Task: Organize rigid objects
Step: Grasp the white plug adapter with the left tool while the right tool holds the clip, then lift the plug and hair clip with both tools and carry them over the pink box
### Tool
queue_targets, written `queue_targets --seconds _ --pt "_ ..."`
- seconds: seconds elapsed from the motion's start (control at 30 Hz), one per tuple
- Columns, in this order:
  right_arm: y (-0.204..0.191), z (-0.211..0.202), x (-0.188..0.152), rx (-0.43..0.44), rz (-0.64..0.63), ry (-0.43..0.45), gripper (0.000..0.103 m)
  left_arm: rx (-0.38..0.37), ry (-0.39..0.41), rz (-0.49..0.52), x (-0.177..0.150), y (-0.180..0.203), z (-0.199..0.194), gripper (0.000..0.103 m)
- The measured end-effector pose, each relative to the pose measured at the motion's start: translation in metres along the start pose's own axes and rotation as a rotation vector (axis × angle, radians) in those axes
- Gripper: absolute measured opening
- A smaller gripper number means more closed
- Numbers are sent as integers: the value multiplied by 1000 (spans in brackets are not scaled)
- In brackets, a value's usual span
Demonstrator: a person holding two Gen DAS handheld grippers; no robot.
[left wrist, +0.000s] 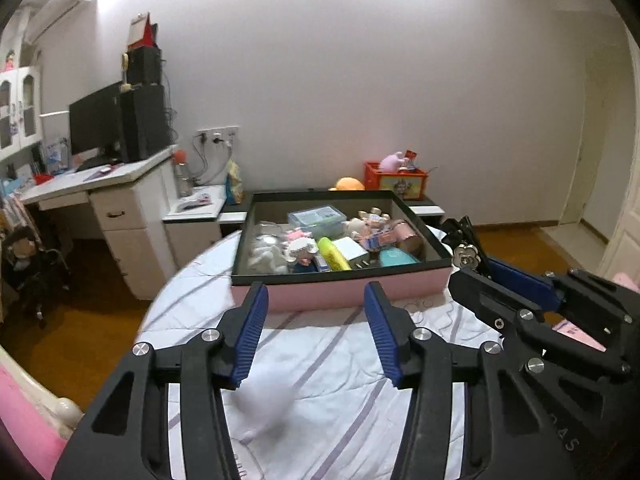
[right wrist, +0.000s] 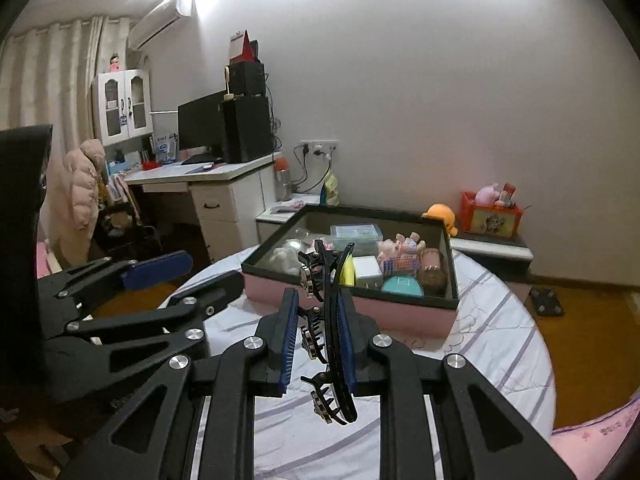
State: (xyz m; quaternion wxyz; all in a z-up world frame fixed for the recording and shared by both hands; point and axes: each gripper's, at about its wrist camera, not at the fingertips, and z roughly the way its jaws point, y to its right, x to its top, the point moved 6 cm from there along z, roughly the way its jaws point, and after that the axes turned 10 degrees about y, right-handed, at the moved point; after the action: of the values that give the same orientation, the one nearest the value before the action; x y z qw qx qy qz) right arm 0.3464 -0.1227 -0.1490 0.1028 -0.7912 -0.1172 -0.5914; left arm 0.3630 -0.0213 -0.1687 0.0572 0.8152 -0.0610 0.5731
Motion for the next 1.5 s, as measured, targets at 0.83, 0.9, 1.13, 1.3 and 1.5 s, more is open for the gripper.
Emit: queue_targets --seconds 0.83,0.9,1.13,1.3,1.5 --pt "9 45 -83 43 87 -217 19 -68 -242 -195 -109 -50 36 85" --pt "8 43 -82 45 91 -212 19 -56 -261 -168 -115 -45 37 85" --pt "9 40 -83 43 91 -218 19 -5 -297 -53 -119 -31 46 64" --pt "11 36 -83 37 89 -213 19 -11 -243 -86 -104 -32 39 64" --pt "8 23 -62 29 71 -146 19 -1 -111 -70 -55 -26 12 63"
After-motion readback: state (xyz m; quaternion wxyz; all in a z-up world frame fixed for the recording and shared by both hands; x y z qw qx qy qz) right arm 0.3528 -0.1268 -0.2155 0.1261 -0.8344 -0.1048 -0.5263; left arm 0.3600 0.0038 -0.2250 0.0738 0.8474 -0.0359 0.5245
